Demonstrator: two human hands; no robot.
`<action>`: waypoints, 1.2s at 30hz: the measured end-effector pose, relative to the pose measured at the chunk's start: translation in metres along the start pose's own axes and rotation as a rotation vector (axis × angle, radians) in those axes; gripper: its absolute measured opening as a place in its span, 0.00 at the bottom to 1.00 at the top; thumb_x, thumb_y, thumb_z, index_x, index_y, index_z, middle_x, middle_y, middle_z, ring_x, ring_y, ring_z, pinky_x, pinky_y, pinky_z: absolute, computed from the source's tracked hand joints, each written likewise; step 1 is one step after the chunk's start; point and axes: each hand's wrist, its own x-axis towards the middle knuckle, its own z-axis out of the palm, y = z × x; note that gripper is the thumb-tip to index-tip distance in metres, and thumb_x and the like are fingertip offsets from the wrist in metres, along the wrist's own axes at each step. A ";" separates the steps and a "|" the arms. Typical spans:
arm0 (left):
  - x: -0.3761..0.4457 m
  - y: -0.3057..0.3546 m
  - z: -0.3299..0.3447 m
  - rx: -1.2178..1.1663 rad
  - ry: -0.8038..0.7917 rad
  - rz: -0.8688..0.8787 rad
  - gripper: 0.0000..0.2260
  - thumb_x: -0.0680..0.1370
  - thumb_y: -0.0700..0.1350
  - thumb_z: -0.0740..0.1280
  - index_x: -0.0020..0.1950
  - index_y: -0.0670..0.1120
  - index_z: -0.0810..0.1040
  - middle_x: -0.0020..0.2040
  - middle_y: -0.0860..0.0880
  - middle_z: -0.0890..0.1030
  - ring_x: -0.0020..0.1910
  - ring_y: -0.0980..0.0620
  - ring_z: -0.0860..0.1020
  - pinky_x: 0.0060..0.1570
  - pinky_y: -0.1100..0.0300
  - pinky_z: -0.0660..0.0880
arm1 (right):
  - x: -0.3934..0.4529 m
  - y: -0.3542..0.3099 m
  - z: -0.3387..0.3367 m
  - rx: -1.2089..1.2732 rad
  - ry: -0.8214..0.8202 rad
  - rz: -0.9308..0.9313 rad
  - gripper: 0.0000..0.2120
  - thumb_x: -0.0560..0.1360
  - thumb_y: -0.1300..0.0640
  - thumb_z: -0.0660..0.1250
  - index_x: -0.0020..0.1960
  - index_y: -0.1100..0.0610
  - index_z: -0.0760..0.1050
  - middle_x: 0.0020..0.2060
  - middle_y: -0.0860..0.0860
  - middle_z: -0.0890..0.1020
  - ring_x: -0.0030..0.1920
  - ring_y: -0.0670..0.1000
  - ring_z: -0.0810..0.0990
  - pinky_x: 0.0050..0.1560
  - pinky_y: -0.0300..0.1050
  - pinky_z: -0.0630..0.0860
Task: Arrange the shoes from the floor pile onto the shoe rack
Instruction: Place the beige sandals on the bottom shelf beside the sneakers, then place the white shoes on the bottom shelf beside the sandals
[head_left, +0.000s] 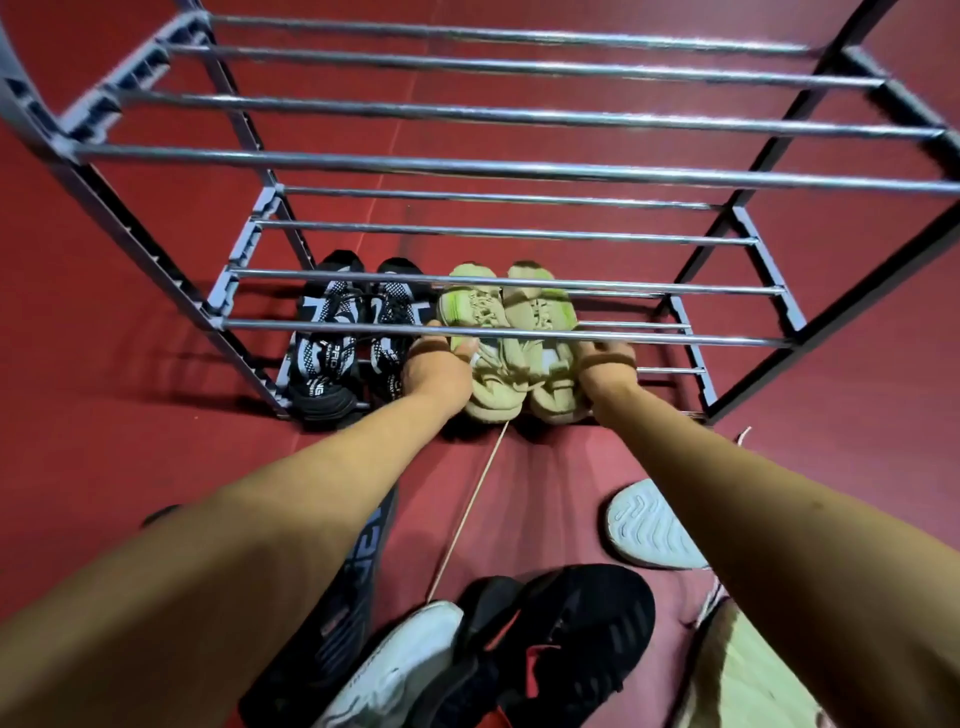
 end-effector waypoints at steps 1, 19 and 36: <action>-0.002 -0.001 0.001 0.049 0.031 0.050 0.20 0.83 0.54 0.62 0.68 0.41 0.75 0.67 0.38 0.77 0.65 0.38 0.76 0.60 0.52 0.72 | 0.000 0.008 -0.003 -0.017 -0.011 -0.039 0.12 0.80 0.51 0.64 0.44 0.59 0.79 0.34 0.50 0.79 0.35 0.51 0.78 0.42 0.50 0.79; -0.015 -0.045 -0.007 0.447 -0.085 0.493 0.13 0.79 0.45 0.70 0.61 0.43 0.75 0.56 0.41 0.81 0.60 0.38 0.77 0.55 0.47 0.75 | -0.052 0.041 -0.023 -0.463 -0.127 -0.364 0.42 0.66 0.52 0.82 0.76 0.56 0.68 0.58 0.54 0.81 0.60 0.55 0.79 0.58 0.42 0.73; -0.005 -0.039 0.018 0.898 -0.021 0.457 0.29 0.78 0.59 0.64 0.75 0.48 0.67 0.78 0.45 0.65 0.78 0.43 0.59 0.73 0.46 0.57 | -0.051 0.046 -0.046 -0.507 -0.314 -0.483 0.33 0.73 0.52 0.75 0.74 0.56 0.68 0.64 0.55 0.81 0.64 0.57 0.79 0.64 0.51 0.75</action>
